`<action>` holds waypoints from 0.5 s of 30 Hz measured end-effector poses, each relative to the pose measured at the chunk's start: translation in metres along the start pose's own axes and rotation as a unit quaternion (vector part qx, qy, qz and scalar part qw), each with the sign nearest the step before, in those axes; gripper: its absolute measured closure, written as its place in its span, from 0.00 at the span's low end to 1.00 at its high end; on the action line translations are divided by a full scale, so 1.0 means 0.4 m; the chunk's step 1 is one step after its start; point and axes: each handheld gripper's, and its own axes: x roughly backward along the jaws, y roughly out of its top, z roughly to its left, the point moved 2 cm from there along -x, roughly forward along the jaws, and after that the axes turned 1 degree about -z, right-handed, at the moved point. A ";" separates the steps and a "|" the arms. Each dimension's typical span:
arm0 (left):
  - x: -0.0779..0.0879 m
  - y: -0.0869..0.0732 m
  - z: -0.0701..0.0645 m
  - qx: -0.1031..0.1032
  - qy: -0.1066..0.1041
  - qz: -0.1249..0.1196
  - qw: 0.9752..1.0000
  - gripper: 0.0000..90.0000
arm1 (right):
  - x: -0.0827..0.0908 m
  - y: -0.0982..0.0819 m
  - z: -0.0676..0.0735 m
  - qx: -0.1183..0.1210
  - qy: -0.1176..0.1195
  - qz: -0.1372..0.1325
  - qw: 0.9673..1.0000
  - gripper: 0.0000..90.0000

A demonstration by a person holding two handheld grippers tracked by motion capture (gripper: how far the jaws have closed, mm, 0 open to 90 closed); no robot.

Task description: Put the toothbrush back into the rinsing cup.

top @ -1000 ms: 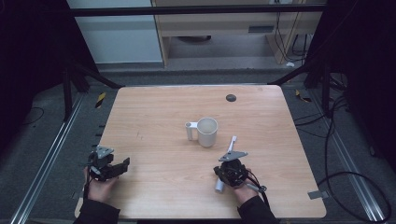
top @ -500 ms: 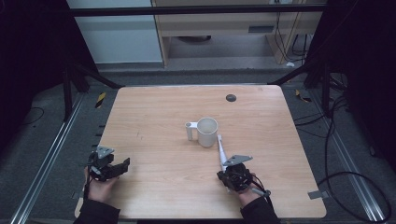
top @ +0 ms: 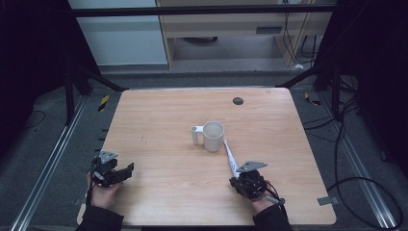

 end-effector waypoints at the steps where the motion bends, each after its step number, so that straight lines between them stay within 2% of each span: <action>1: 0.000 0.000 0.000 0.000 0.000 0.000 1.000 0.35 | 0.003 -0.001 -0.002 -0.002 0.000 0.001 1.000 0.94; 15: 0.000 0.000 0.000 -0.001 0.000 0.001 1.000 0.35 | 0.037 -0.022 -0.043 -0.023 -0.018 -0.007 1.000 0.93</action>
